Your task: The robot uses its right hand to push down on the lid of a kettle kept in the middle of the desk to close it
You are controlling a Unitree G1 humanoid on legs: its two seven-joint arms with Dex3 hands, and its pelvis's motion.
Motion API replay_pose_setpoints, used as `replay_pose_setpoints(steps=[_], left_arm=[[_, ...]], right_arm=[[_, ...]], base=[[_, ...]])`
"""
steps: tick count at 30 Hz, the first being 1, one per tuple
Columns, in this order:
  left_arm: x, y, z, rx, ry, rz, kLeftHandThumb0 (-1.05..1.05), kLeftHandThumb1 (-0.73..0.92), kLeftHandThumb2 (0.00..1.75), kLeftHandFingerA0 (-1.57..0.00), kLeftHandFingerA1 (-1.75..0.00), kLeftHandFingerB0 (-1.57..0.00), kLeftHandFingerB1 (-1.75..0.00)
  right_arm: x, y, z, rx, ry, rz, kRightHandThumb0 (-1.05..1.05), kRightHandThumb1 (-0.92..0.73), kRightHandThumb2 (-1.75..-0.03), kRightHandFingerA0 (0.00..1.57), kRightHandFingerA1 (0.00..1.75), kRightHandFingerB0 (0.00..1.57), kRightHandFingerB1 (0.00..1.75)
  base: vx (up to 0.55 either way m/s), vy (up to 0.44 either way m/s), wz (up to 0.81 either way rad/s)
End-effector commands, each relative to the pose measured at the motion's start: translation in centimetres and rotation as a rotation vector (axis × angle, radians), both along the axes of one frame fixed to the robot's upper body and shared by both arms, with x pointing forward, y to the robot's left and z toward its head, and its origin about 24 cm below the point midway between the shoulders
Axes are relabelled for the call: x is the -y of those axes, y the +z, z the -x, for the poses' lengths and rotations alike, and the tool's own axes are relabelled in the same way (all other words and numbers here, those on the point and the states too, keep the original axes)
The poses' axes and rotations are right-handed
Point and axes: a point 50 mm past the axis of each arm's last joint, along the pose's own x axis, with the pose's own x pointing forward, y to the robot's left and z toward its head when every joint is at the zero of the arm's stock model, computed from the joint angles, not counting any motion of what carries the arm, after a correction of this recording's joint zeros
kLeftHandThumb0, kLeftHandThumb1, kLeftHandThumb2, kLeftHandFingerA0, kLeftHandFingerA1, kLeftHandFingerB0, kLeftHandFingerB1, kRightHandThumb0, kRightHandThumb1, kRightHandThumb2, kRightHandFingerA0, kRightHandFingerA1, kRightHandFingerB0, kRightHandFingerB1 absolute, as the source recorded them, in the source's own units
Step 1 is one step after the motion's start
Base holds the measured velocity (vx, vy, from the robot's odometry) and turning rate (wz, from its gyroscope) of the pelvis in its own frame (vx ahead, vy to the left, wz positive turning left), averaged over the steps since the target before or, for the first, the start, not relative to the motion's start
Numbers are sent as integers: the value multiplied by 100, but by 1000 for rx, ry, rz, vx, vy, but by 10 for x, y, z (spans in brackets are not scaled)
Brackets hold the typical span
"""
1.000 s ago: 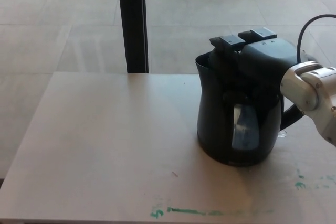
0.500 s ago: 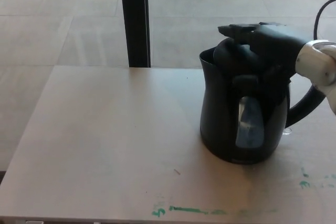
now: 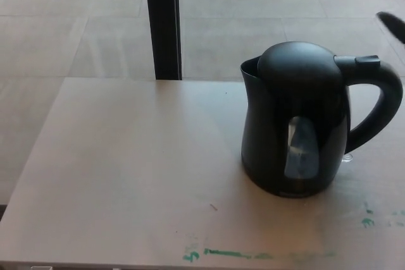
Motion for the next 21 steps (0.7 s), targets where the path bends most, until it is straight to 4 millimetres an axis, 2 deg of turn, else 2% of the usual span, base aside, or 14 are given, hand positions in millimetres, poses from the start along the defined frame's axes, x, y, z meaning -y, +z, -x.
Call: replay_pose_setpoints(steps=[1, 5, 7, 9, 10, 11, 12, 13, 16, 17, 18, 19, 20, 21], left_arm=[[-5, 2, 15, -26, 33, -10, -65, 51, 89, -52, -67, -37, -52], [-6, 3, 17, -22, 17, -8, -66, 65, 60, -52, -54, -34, -34], [-5, 2, 18, -21, 25, -6, -69, 54, 89, -47, -63, -33, -50], [-4, 1, 19, -22, 24, 7, -70, 55, 90, -48, -62, -33, -49], [-3, 1, 19, -21, 20, 10, -70, 54, 90, -49, -63, -35, -51], [-3, 0, 19, -18, 29, 16, -70, 54, 90, -49, -63, -35, -51], [-3, 0, 19, -22, 26, 13, -64, 66, 59, -54, -55, -44, -39], [-4, 1, 18, -25, 28, 12, -65, 65, 60, -55, -55, -43, -39], [-3, 1, 11, -19, 11, 6, -64, 67, 61, -53, -55, -41, -39], [-2, 0, 10, -27, -6, -3, -66, 68, 60, -53, -53, -36, -36], [-1, 0, 9, -27, -14, -12, -67, 68, 60, -54, -54, -41, -38], [0, -2, 9, -27, 2, -12, -66, 67, 60, -54, -53, -43, -38], [0, -1, 9, -23, -22, -2, -68, 68, 61, -48, -51, -38, -37], [0, -1, 8, -18, -11, -3, -68, 68, 60, -49, -51, -38, -36]], right_arm=[[129, 27, 80, 97, -149, -532, -101, -74, -119, 0, 6, 0, 7], [159, 13, 103, 103, -253, -560, -105, -74, -118, 0, 6, 2, 7], [172, 0, 119, 88, -322, -559, -105, -70, -114, 3, 17, 8, 28], [189, -28, 142, 78, -385, -572, -94, -63, -106, 0, 46, 4, 45], [196, -40, 151, 61, -412, -606, -44, -31, -100, 2, 57, 0, 52], [199, -48, 156, 57, -439, -617, -44, -31, -100, 2, 57, 0, 52], [203, -59, 163, 46, -457, -665, -101, -73, -67, 0, 78, 17, 59], [207, -69, 169, 37, -480, -678, -98, -80, -63, 0, 89, 18, 63], [224, -123, 204, -5, -618, -770, -98, -76, -62, 0, 87, 21, 62], [226, -134, 212, -1, -645, -802, -95, -57, -100, 0, 66, 17, 60], [227, -148, 222, 1, -681, -839, -91, -75, -63, 0, 72, 17, 52], [228, -166, 234, 12, -726, -888, -89, -60, -100, 2, 58, 13, 54], [227, -177, 241, 29, -761, -920, -86, -60, -100, 3, 58, 11, 52], [226, -190, 249, 47, -789, -959, -40, -36, -101, 5, 57, 0, 51]], base=[[0, 0, 0], [0, 0, 0], [0, 0, 0], [0, 0, 0], [0, 0, 0], [0, 0, 0], [0, 0, 0], [0, 0, 0], [0, 0, 0], [0, 0, 0], [0, 0, 0], [0, 0, 0], [0, 0, 0], [0, 0, 0]])
